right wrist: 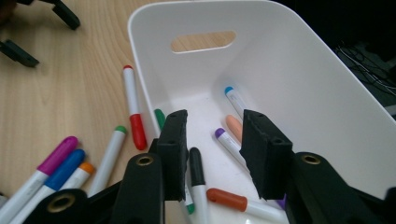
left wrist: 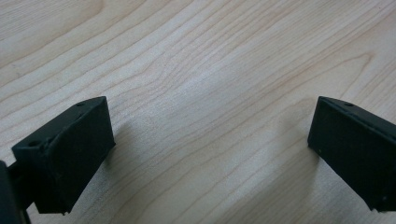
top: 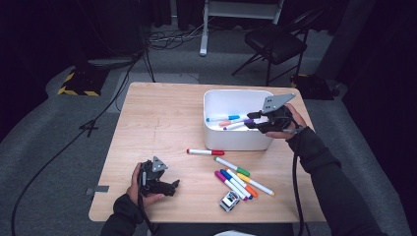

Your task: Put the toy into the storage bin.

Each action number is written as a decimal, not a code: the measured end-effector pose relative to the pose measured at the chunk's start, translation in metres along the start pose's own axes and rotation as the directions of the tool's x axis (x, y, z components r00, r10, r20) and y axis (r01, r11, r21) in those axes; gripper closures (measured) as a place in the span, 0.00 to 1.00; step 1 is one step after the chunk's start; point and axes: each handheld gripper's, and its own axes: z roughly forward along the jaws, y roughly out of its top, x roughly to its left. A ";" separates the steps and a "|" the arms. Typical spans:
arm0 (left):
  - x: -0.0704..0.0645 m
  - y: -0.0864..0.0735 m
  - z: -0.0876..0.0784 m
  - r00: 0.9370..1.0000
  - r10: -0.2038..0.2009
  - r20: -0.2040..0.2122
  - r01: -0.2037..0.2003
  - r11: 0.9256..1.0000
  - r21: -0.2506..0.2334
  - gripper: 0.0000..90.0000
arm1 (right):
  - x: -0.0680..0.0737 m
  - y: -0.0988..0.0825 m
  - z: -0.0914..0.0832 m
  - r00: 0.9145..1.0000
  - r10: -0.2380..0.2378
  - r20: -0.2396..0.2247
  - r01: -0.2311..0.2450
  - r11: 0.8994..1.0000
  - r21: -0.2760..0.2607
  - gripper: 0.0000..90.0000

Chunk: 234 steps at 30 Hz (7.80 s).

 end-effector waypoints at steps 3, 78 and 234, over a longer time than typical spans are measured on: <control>0.000 0.000 0.000 1.000 -0.005 0.008 0.005 1.000 0.000 0.01 | 0.006 -0.003 -0.009 1.000 0.000 -0.009 -0.001 0.999 -0.041 0.67; 0.000 0.000 0.000 1.000 0.000 0.000 0.000 1.000 0.000 0.01 | 0.073 -0.097 0.002 0.988 -0.039 -0.151 0.029 0.997 -0.067 0.84; -0.001 0.001 0.000 1.000 -0.006 0.003 0.006 1.000 0.005 0.01 | 0.087 -0.139 0.022 0.972 0.135 -0.194 -0.159 0.981 -0.113 0.83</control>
